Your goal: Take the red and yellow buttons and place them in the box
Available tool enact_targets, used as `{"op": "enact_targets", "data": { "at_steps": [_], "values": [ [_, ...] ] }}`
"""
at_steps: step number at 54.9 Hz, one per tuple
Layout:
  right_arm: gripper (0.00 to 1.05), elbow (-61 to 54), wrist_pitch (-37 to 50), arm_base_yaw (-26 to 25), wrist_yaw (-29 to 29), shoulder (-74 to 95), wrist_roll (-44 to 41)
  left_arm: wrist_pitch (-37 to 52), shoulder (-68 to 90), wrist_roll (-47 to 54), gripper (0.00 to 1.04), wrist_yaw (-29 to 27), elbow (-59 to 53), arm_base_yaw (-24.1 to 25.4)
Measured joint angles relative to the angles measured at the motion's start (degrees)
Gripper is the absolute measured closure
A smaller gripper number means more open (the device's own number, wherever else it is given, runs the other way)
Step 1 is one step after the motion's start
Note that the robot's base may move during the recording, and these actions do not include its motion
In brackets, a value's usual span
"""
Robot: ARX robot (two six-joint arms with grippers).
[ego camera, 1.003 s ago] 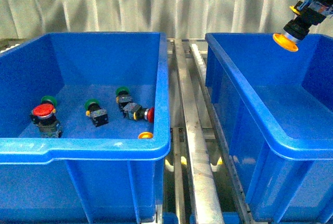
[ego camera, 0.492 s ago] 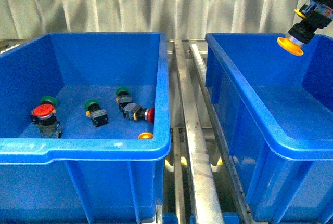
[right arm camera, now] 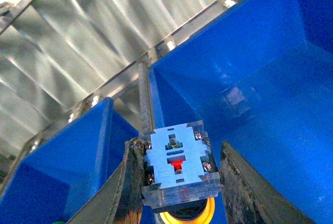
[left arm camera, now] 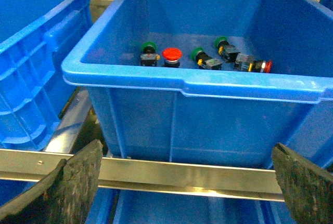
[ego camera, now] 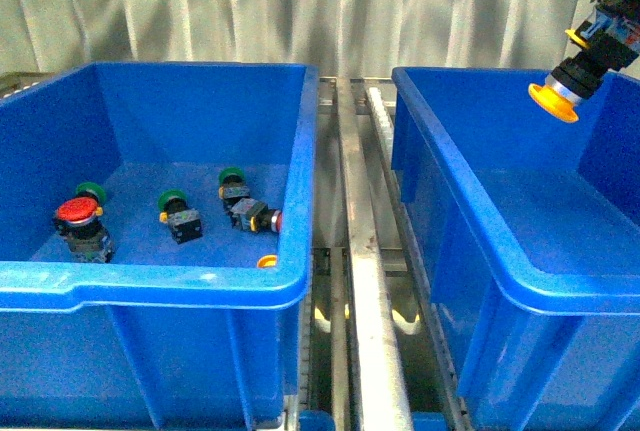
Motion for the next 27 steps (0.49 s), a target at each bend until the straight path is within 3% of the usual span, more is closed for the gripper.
{"op": "enact_targets", "data": {
  "at_steps": [27],
  "values": [
    [0.72, -3.1, -0.8, -5.5, 0.5, -4.7, 3.0, 0.1, 0.0, 0.0, 0.08, 0.2, 0.0, 0.0]
  ]
}}
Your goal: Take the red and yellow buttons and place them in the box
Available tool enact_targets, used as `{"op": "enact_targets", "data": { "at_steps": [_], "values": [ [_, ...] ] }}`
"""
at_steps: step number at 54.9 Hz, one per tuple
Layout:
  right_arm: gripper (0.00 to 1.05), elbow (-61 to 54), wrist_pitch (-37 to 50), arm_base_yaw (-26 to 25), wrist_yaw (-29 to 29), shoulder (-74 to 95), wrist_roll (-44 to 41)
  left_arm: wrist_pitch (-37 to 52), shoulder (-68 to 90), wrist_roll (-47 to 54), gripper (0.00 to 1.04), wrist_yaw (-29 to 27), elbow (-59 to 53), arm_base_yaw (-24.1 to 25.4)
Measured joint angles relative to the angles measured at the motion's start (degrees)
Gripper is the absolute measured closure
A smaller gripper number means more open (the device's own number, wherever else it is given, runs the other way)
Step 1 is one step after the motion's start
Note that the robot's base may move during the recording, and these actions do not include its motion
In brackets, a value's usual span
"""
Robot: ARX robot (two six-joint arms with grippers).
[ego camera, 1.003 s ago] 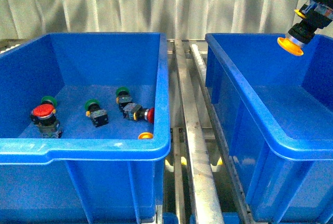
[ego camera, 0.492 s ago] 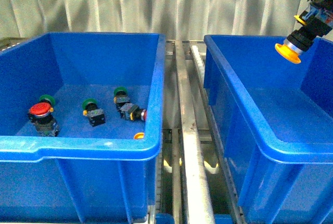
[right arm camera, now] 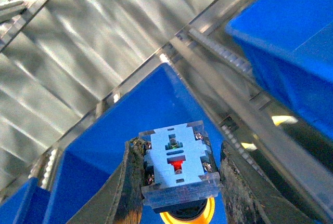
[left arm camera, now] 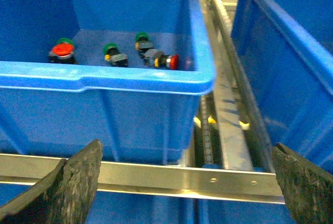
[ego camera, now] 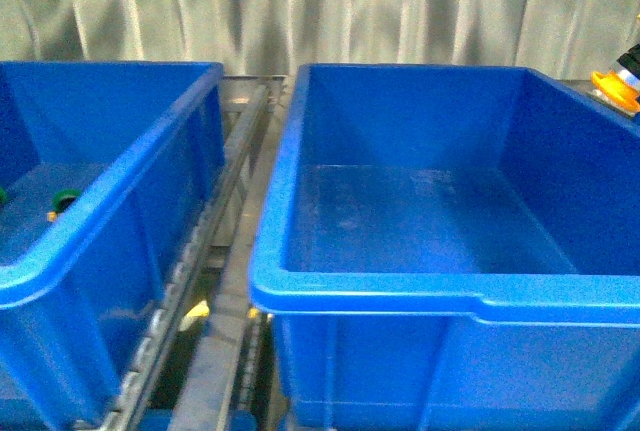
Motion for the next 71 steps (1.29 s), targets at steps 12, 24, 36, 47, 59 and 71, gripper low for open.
{"op": "enact_targets", "data": {
  "at_steps": [12, 24, 36, 47, 59, 71],
  "values": [
    [0.72, -1.2, -0.1, -2.8, -0.4, -1.6, 0.3, 0.0, 0.0, 0.0, 0.08, 0.0, 0.0, 0.0],
    [0.72, 0.7, -3.7, -7.6, -3.4, 1.3, -1.7, 0.1, 0.0, 0.1, 0.08, 0.4, 0.0, 0.1],
    [0.72, 14.9, -12.7, -13.1, -8.3, 17.0, -11.8, 0.0, 0.0, 0.1, 0.08, 0.0, 0.0, 0.1],
    [0.72, 25.0, -18.2, -18.3, -10.1, 28.8, -16.9, 0.0, 0.0, 0.1, 0.08, 0.0, 0.0, 0.1],
    [0.72, 32.3, -23.0, -21.5, -13.0, 37.5, -21.0, 0.0, 0.0, 0.1, 0.08, 0.0, 0.0, 0.1],
    [0.63, 37.1, -26.0, -22.8, -14.1, 44.6, -23.7, 0.0, 0.0, 0.1, 0.08, 0.0, 0.0, 0.1]
  ]
}}
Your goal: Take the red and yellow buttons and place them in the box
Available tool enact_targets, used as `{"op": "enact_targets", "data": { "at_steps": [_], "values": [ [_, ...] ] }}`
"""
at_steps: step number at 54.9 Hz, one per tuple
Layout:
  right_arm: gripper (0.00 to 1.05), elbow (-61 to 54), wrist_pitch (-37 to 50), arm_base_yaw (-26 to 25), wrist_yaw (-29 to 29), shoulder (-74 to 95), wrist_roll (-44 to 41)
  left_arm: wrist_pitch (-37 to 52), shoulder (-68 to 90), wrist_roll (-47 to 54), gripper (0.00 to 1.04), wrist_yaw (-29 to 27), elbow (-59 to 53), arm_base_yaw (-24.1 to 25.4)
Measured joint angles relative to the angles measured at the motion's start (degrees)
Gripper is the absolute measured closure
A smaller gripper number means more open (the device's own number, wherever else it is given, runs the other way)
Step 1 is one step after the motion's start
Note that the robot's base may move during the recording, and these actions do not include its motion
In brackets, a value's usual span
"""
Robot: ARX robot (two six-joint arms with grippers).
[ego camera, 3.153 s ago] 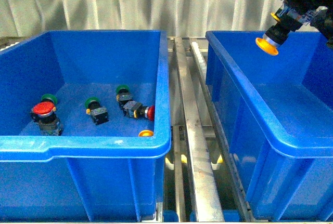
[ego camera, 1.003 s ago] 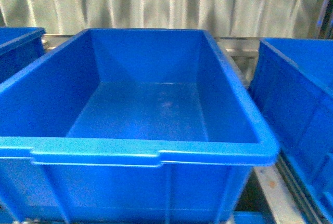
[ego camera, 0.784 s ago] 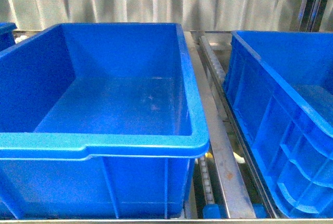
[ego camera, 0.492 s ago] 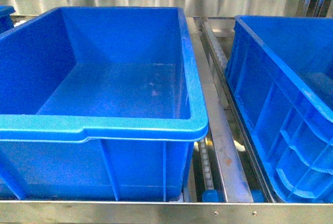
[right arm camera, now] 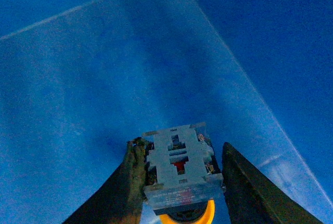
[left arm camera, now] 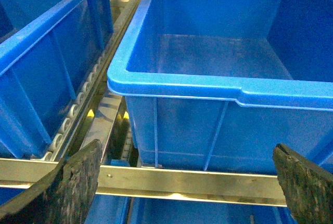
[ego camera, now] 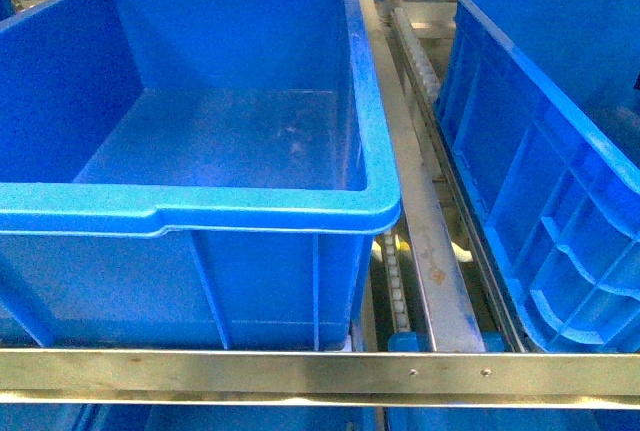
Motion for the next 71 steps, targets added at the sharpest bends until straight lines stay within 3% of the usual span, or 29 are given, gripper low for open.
{"op": "enact_targets", "data": {
  "at_steps": [15, 22, 36, 51, 56, 59, 66, 71],
  "values": [
    [0.19, 0.5, 0.7, -0.4, 0.3, 2.0, -1.2, 0.0, 0.0, 0.0, 0.08, 0.0, 0.0, 0.0],
    [0.05, -1.8, 1.7, -0.1, 0.4, -0.6, -1.4, 0.0, 0.0, 0.0, 0.08, 0.0, 0.0, 0.0],
    [0.06, -9.9, 1.7, 2.8, 1.5, -13.2, -1.7, 0.0, 0.0, 0.0, 0.08, 0.0, 0.0, 0.0],
    [0.06, -20.2, 0.1, 12.3, 6.8, -33.3, 2.8, 0.0, 0.0, 0.0, 0.08, 0.0, 0.0, 0.0],
    [0.18, -27.5, 10.3, 16.2, 1.2, -40.3, -2.4, 0.0, 0.0, 0.0, 0.08, 0.0, 0.0, 0.0],
    [0.27, -32.6, 14.3, 19.1, 2.6, -45.4, -7.3, 0.0, 0.0, 0.0, 0.08, 0.0, 0.0, 0.0],
    [0.46, -43.1, 13.1, 25.7, 8.3, -57.3, -12.1, 0.0, 0.0, 0.0, 0.08, 0.0, 0.0, 0.0],
    [0.62, -49.7, 13.9, 25.6, 6.6, -64.2, -13.7, 0.0, 0.0, 0.0, 0.08, 0.0, 0.0, 0.0]
  ]
}}
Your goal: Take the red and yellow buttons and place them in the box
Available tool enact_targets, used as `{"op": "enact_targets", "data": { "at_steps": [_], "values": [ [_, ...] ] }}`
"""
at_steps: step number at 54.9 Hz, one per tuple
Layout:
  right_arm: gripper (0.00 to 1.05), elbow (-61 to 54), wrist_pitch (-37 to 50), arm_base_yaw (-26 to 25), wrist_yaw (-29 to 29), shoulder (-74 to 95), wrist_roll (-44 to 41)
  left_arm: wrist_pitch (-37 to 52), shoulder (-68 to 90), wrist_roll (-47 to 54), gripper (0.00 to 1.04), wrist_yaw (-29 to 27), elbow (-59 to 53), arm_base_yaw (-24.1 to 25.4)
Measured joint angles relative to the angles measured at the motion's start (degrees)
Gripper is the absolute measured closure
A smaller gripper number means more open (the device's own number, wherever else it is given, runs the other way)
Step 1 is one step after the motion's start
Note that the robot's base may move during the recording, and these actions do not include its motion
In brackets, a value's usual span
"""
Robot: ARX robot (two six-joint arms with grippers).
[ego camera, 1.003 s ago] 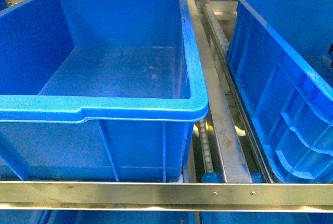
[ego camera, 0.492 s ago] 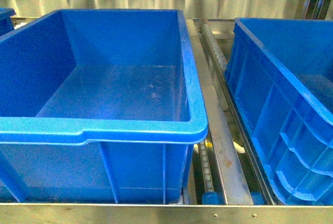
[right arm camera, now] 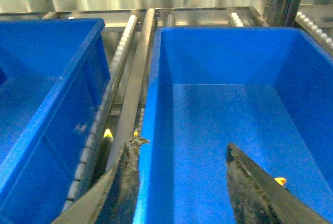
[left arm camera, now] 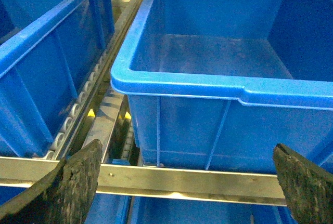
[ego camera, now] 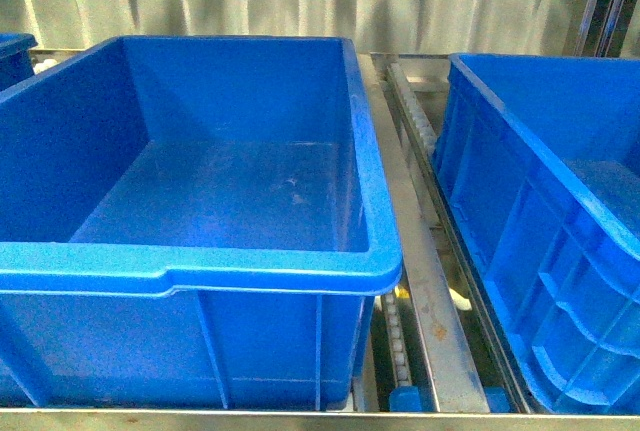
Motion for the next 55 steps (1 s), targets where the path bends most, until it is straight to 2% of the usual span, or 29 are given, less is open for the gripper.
{"op": "enact_targets", "data": {
  "at_steps": [13, 35, 39, 44, 55],
  "values": [
    [1.02, -11.0, 2.2, -6.2, -5.8, -7.6, -1.1, 0.0, 0.0, 0.0, 0.08, 0.0, 0.0, 0.0],
    [1.01, -20.1, 2.3, -13.0, -12.3, -17.2, -1.3, 0.0, 0.0, 0.0, 0.08, 0.0, 0.0, 0.0],
    [1.01, -21.6, 1.3, -17.6, -18.1, -19.7, -1.3, 0.0, 0.0, 0.0, 0.08, 0.0, 0.0, 0.0],
    [1.01, -23.0, 0.5, -19.4, -18.2, -22.0, -1.3, 0.0, 0.0, 0.0, 0.08, 0.0, 0.0, 0.0],
    [1.01, -25.0, -2.4, -19.4, -18.4, -27.0, -1.3, 0.0, 0.0, 0.0, 0.08, 0.0, 0.0, 0.0]
  ]
}}
